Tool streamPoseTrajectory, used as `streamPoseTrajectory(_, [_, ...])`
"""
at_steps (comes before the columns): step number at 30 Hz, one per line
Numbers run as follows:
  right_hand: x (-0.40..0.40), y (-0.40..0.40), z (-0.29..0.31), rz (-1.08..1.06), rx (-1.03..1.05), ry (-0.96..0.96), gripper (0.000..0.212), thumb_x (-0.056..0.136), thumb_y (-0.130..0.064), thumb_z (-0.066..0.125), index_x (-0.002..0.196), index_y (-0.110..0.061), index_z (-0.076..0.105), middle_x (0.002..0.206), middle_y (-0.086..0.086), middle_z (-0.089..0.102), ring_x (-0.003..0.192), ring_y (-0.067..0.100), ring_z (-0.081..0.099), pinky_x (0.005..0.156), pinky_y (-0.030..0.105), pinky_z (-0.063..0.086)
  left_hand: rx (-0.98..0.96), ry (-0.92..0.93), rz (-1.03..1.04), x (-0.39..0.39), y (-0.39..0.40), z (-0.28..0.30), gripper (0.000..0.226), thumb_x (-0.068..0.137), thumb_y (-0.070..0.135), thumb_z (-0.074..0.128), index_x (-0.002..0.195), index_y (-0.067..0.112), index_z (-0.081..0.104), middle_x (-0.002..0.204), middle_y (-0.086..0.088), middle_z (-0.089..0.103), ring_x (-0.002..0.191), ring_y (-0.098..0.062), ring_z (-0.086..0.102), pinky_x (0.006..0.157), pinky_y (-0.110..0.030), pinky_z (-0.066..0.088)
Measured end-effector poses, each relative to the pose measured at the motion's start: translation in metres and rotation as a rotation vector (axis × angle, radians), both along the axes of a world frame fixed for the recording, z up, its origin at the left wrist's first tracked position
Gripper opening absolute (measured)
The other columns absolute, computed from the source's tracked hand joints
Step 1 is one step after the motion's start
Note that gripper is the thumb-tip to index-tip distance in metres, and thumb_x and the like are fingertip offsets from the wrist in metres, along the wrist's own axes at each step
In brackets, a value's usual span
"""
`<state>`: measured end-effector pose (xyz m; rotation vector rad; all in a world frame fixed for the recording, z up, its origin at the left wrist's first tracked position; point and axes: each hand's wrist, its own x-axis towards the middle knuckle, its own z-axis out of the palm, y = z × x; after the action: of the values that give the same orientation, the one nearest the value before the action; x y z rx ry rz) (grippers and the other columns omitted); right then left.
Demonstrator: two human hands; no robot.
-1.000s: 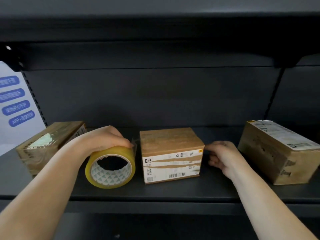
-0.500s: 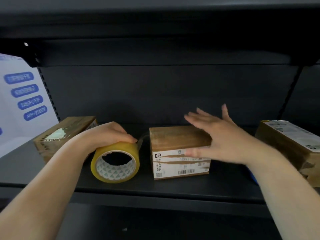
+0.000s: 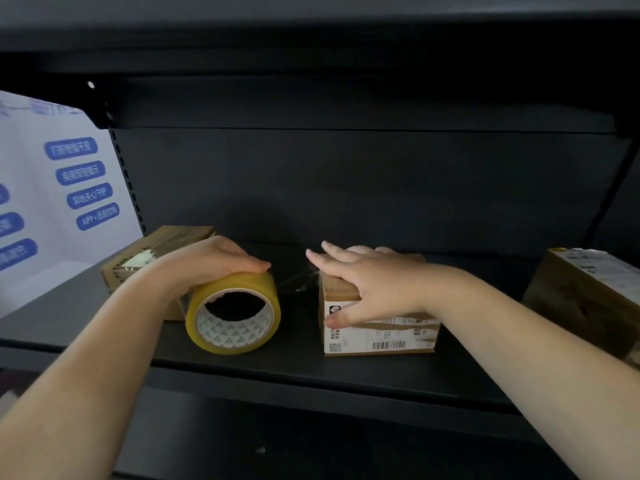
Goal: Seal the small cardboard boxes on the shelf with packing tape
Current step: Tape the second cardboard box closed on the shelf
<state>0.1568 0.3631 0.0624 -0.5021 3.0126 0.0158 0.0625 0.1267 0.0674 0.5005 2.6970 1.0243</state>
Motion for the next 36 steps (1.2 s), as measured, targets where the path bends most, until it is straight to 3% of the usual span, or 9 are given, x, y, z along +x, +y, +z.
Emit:
streamPoseTrajectory(4, [0.0, 0.001, -0.001, -0.079, -0.006, 0.046, 0.106, 0.067, -0.08, 0.046, 0.145, -0.037, -0.009, 0.152, -0.003, 0.018, 0.134, 0.021, 0.02, 0.101, 0.035, 0.024, 0.069, -0.058, -0.039, 0.002, -0.005, 0.005, 0.049, 0.053, 0.068, 0.067, 0.082, 0.029, 0.063, 0.076, 0.003, 0.069, 0.066, -0.008, 0.065, 0.054, -0.02, 0.043])
streamPoseTrajectory(7, [0.003, 0.004, 0.0, -0.051, -0.038, 0.08, 0.101, 0.069, -0.078, 0.047, 0.145, -0.039, -0.008, 0.147, -0.006, 0.023, 0.13, 0.016, 0.022, 0.094, 0.03, 0.023, 0.436, -0.246, -0.147, -0.006, -0.027, 0.0, 0.079, 0.021, 0.067, 0.083, 0.077, 0.016, 0.063, 0.055, -0.001, 0.068, 0.049, -0.009, 0.065, 0.051, -0.023, 0.051])
streamPoseTrajectory(10, [0.01, 0.006, 0.01, -0.032, -0.195, 0.04, 0.091, 0.071, -0.072, 0.052, 0.14, -0.053, -0.006, 0.14, -0.01, 0.025, 0.125, 0.012, 0.026, 0.094, 0.03, 0.026, 0.75, -0.443, -0.474, -0.015, -0.043, 0.002, 0.043, 0.045, 0.043, 0.091, 0.064, 0.012, 0.067, 0.048, -0.001, 0.062, 0.043, -0.01, 0.06, 0.049, -0.021, 0.05])
streamPoseTrajectory(12, [0.018, 0.009, 0.023, -0.026, -0.523, 0.007, 0.082, 0.069, -0.066, 0.058, 0.131, -0.068, 0.005, 0.135, -0.012, 0.028, 0.12, 0.012, 0.035, 0.094, 0.033, 0.037, 0.789, -0.516, -0.61, -0.011, -0.041, 0.01, 0.029, 0.065, 0.034, 0.083, 0.07, 0.009, 0.069, 0.053, 0.0, 0.064, 0.047, -0.011, 0.061, 0.05, -0.022, 0.049])
streamPoseTrajectory(17, [0.037, 0.029, 0.028, 0.013, -1.067, 0.016, 0.077, 0.06, -0.055, 0.069, 0.124, -0.07, 0.029, 0.131, -0.01, 0.045, 0.104, 0.005, 0.06, 0.077, 0.024, 0.054, 0.377, -0.095, -0.205, 0.0, -0.027, 0.037, 0.06, 0.013, 0.065, 0.083, 0.058, 0.025, 0.074, 0.05, 0.009, 0.068, 0.043, -0.004, 0.064, 0.041, -0.018, 0.052])
streamPoseTrajectory(19, [0.036, 0.03, 0.014, 0.04, -1.212, 0.016, 0.074, 0.065, -0.043, 0.073, 0.125, -0.063, 0.036, 0.122, -0.009, 0.057, 0.105, 0.01, 0.062, 0.079, 0.027, 0.055, 0.207, -0.107, -0.261, 0.002, -0.021, 0.041, 0.058, 0.018, 0.073, 0.078, 0.06, 0.033, 0.075, 0.059, 0.008, 0.072, 0.051, -0.004, 0.067, 0.044, -0.016, 0.052])
streamPoseTrajectory(27, [0.031, 0.037, -0.022, 0.079, -1.506, 0.125, 0.056, 0.075, -0.025, 0.067, 0.123, -0.047, 0.049, 0.107, -0.006, 0.067, 0.1, 0.021, 0.066, 0.075, 0.027, 0.054, -0.073, -0.105, -0.216, -0.006, 0.021, 0.029, 0.064, 0.054, 0.061, 0.072, 0.086, 0.005, 0.071, 0.076, -0.009, 0.068, 0.072, -0.023, 0.067, 0.072, -0.033, 0.054])
streamPoseTrajectory(32, [0.038, 0.054, -0.034, 0.036, -1.509, 0.147, 0.049, 0.075, -0.028, 0.064, 0.119, -0.043, 0.049, 0.106, -0.005, 0.067, 0.098, 0.022, 0.066, 0.075, 0.029, 0.054, -0.151, -0.181, -0.256, 0.002, 0.063, 0.025, 0.031, 0.072, 0.05, 0.068, 0.063, 0.021, 0.075, 0.062, 0.003, 0.068, 0.067, -0.016, 0.066, 0.073, -0.034, 0.054])
streamPoseTrajectory(36, [0.05, 0.077, -0.018, -0.128, -1.164, 0.185, 0.049, 0.071, -0.041, 0.066, 0.116, -0.046, 0.048, 0.113, -0.013, 0.06, 0.106, 0.011, 0.06, 0.083, 0.03, 0.052, -0.201, -0.153, -0.284, 0.009, 0.095, 0.026, 0.029, 0.076, 0.046, 0.066, 0.061, 0.022, 0.072, 0.06, 0.004, 0.068, 0.064, -0.014, 0.065, 0.079, -0.034, 0.052])
